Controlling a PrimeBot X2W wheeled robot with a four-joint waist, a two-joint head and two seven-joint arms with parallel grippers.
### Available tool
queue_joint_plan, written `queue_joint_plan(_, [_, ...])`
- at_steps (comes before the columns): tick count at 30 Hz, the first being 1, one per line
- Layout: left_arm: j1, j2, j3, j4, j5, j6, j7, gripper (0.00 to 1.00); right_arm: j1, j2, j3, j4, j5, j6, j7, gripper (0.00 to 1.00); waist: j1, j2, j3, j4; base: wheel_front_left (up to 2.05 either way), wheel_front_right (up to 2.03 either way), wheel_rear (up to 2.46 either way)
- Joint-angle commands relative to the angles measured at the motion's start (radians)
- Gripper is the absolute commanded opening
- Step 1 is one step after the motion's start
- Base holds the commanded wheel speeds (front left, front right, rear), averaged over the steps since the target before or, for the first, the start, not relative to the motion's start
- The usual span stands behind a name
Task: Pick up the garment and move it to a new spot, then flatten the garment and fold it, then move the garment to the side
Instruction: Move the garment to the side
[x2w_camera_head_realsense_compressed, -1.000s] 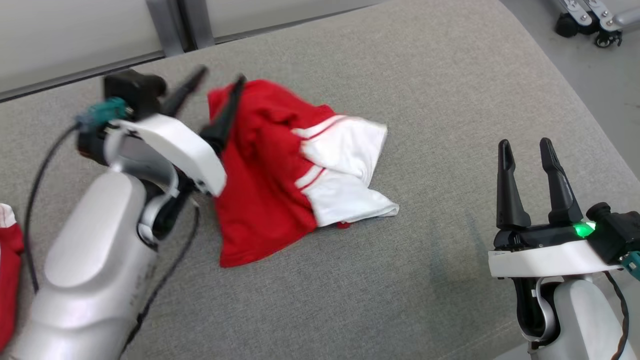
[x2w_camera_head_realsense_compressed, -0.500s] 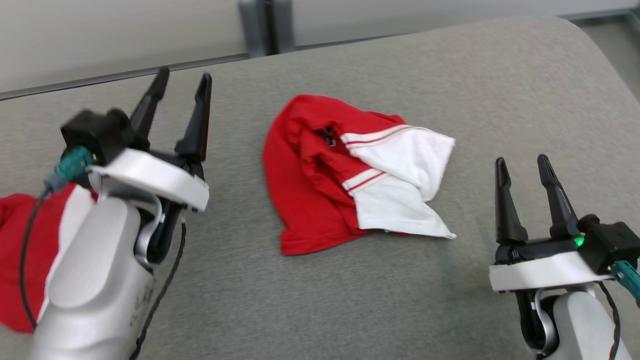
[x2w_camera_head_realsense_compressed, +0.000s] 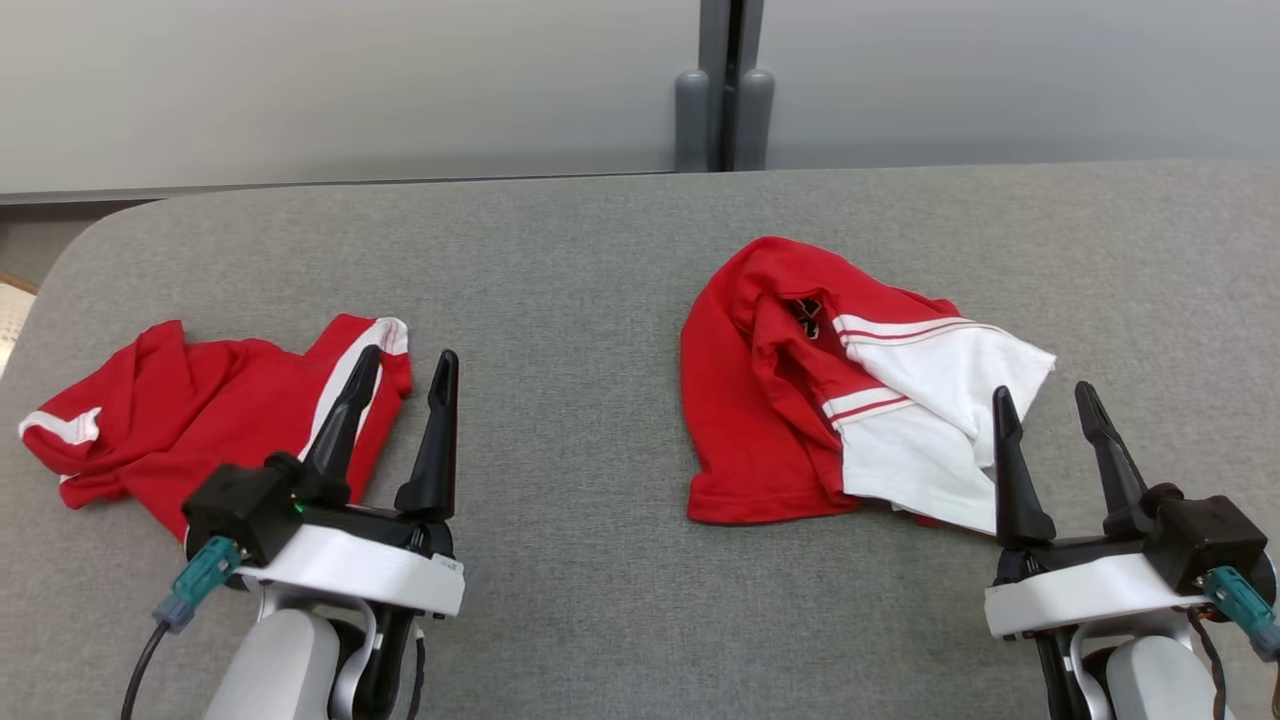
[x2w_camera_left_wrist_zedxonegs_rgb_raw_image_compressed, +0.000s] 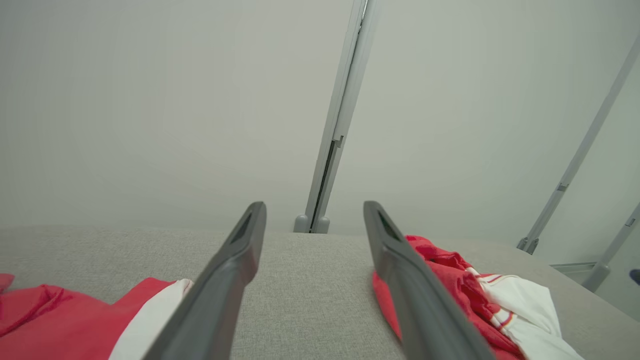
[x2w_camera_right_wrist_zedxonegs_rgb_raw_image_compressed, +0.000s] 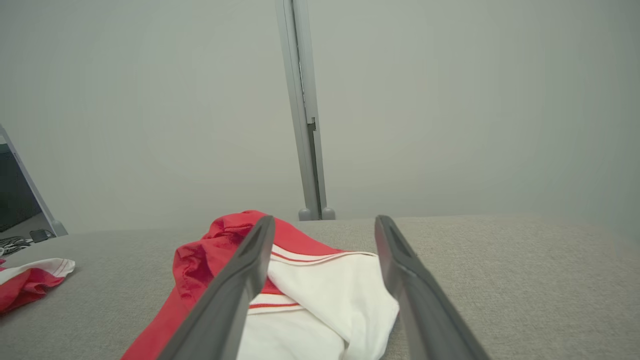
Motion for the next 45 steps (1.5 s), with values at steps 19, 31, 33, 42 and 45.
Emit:
queue_joint_plan(19, [-0.036,-0.058,-0.007,0.002,0.081,-0.04,-0.002,1.0,-0.132,-0.004,-0.137,0.25,0.105,0.0,-0.006,1.0,-0.0001,0.0,0.109,0.063,0.0,0.0,0.0])
queue_joint_plan(31, [-0.047,-0.064,-0.02,0.018,0.076,-0.04,-0.002,1.0,-0.209,-0.004,-0.179,0.316,0.098,0.0,-0.006,0.0,-0.0001,0.0,0.117,0.09,0.0,0.0,0.0])
queue_joint_plan(33, [-0.044,-0.064,-0.019,0.019,0.073,-0.04,-0.002,1.0,-0.207,-0.004,-0.218,0.266,0.057,0.0,-0.006,0.0,-0.0001,0.0,0.107,0.09,0.0,0.0,0.0])
queue_joint_plan(42, [-0.012,-0.065,-0.012,0.021,0.03,-0.04,-0.002,1.0,-0.249,-0.024,-0.35,0.033,-0.131,0.0,-0.006,0.0,-0.0001,0.0,0.035,0.08,0.0,0.0,0.0])
queue_joint_plan(45, [0.005,-0.065,-0.007,0.021,0.02,-0.04,-0.002,1.0,-0.283,-0.061,-0.375,-0.029,-0.171,0.0,-0.006,0.0,-0.0001,0.0,0.006,0.077,0.0,0.0,0.0])
